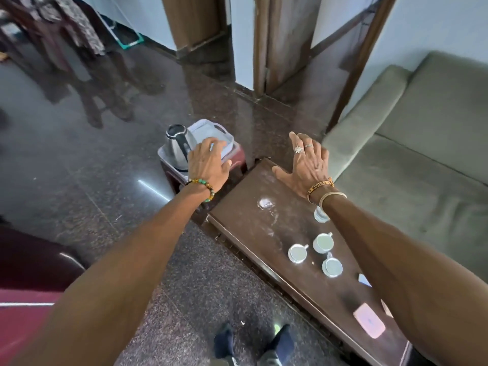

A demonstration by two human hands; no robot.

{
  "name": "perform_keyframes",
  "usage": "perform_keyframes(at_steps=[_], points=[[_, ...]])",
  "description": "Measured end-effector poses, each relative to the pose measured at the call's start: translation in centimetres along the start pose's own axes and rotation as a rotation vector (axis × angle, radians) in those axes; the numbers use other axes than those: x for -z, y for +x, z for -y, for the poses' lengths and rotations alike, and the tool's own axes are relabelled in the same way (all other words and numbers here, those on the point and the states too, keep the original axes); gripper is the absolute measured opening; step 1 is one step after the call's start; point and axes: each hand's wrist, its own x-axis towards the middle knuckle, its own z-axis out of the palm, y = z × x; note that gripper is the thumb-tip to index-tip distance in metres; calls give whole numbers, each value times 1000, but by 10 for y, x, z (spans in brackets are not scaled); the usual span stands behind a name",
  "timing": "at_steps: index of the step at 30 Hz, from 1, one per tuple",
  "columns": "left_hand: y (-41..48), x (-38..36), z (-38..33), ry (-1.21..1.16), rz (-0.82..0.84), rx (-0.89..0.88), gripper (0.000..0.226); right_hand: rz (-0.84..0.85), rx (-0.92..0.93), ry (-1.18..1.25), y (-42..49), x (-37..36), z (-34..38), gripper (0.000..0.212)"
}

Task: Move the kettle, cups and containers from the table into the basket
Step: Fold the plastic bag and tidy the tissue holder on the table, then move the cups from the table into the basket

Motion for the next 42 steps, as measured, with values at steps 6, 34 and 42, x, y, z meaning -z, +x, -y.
perform_keyframes(at_steps=[6, 34, 42], points=[[4, 0, 14, 26, -39, 80, 43, 8, 69, 17, 20, -15, 9, 92], [101, -81, -132, -222, 178, -499, 43, -118, -584, -204, -50, 34, -109, 93], [52, -106, -214, -292, 250, -700, 42, -122, -775, -272, -139, 56, -143, 95]])
